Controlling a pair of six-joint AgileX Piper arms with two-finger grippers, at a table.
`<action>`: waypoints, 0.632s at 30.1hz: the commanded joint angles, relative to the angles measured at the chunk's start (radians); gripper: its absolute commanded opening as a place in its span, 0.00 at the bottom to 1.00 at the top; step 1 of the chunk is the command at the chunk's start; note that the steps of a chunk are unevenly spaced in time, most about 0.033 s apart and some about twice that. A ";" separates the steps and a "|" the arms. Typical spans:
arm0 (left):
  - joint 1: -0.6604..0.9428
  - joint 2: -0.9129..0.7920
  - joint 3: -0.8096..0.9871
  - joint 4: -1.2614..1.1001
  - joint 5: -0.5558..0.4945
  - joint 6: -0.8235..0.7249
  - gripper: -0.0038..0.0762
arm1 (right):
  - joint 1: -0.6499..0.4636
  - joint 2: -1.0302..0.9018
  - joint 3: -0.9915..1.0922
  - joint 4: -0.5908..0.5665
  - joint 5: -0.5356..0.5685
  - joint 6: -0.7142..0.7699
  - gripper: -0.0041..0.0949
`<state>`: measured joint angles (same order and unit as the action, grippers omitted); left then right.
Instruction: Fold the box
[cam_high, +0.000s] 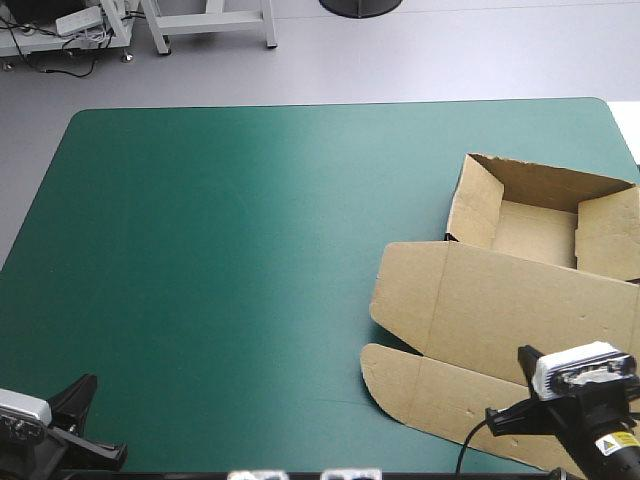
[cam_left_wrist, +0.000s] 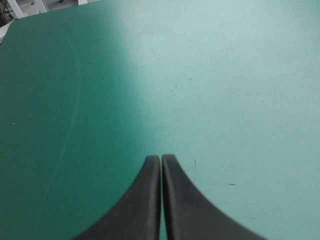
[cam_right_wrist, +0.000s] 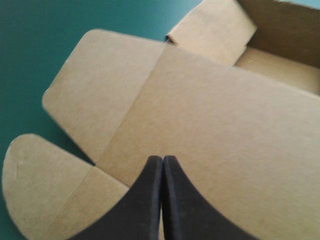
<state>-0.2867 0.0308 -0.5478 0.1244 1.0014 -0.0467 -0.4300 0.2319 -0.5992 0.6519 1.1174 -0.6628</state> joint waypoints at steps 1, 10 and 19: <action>-0.006 -0.042 0.029 -0.006 -0.105 -0.021 0.04 | 0.063 0.003 0.096 0.119 -0.095 -0.094 0.02; -0.006 -0.056 0.027 0.008 -0.134 -0.021 0.04 | 0.084 -0.002 0.116 0.092 -0.191 -0.144 0.02; -0.006 -0.056 0.027 0.013 -0.110 -0.021 0.04 | 0.084 -0.002 0.105 -0.069 -0.215 -0.139 0.02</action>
